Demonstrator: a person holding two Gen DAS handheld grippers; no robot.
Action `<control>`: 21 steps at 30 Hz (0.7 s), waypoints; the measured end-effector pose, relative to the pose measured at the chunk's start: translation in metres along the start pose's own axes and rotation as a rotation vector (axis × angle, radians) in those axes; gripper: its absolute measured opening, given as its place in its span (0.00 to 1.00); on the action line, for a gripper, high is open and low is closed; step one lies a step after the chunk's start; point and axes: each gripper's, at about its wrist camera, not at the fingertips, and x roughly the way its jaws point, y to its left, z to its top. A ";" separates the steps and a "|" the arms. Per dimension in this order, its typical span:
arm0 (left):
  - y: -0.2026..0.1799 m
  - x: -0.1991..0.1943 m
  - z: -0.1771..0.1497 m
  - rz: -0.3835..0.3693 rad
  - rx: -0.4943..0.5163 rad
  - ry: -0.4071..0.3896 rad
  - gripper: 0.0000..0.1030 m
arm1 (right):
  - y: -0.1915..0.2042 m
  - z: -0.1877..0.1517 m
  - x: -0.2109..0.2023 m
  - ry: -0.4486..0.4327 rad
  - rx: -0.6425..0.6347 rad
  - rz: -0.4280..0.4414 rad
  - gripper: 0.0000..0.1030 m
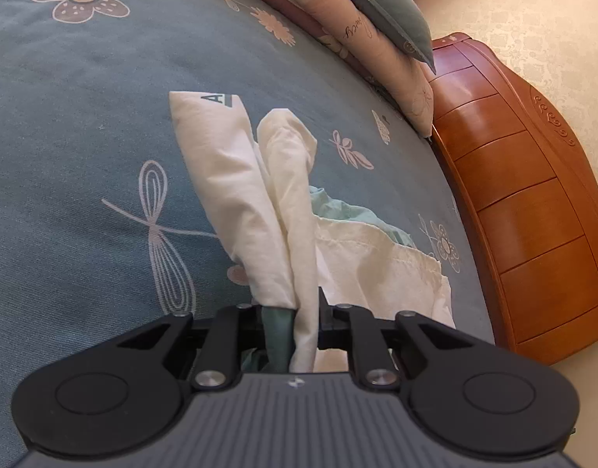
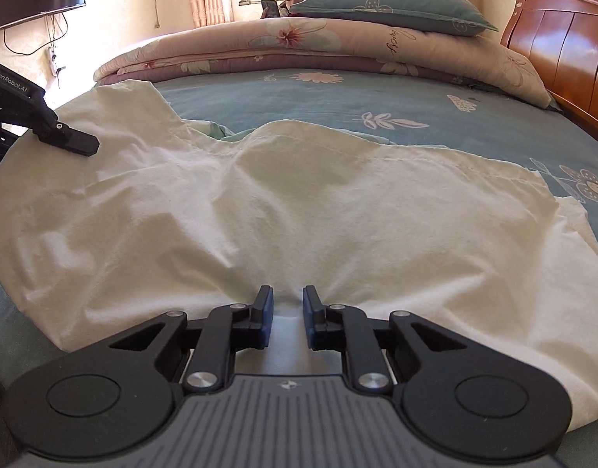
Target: Fold clothes
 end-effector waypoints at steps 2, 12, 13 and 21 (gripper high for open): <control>-0.010 -0.002 0.001 0.000 0.001 -0.005 0.14 | -0.001 -0.003 -0.005 0.007 0.004 0.002 0.19; -0.045 -0.015 0.002 -0.015 0.002 -0.033 0.14 | 0.009 0.014 -0.032 -0.055 -0.058 0.032 0.19; -0.046 -0.015 0.002 -0.014 -0.001 -0.034 0.14 | 0.013 0.018 -0.030 -0.068 -0.074 0.042 0.19; -0.046 -0.010 -0.005 -0.018 -0.020 -0.027 0.14 | 0.024 0.029 0.043 -0.023 -0.091 0.076 0.22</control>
